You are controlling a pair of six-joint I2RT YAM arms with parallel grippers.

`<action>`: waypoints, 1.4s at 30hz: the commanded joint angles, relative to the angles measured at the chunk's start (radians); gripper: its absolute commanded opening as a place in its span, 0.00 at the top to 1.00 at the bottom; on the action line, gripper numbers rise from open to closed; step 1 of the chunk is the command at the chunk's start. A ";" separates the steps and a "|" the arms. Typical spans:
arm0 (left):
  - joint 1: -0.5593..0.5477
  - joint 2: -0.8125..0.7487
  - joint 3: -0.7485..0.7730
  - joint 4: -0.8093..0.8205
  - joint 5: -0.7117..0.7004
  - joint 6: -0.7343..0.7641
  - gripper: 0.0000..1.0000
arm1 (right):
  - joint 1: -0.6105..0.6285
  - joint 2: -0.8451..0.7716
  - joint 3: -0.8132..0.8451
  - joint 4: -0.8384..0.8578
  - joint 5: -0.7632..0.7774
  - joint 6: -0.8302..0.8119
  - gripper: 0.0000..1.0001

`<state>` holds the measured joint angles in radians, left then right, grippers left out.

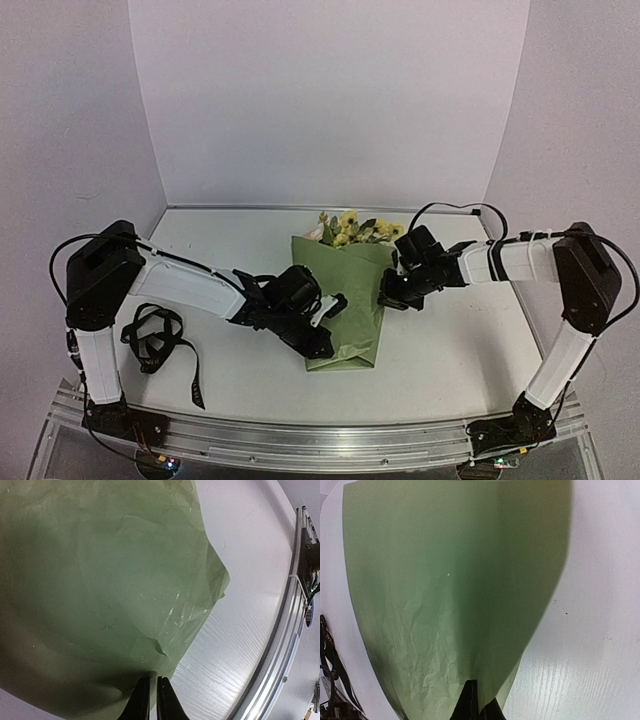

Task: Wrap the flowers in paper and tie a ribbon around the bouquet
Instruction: Press the fold line on the folded bouquet.

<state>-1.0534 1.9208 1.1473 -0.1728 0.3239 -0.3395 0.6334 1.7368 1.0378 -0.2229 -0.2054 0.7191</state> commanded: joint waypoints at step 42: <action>-0.010 -0.098 -0.132 0.290 0.132 -0.109 0.89 | 0.209 -0.002 -0.054 -0.050 -0.160 0.160 0.92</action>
<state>-1.0573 1.9520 1.0358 0.1066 0.4839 -0.4278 0.8569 1.7267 1.0316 -0.3076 -0.3089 0.8947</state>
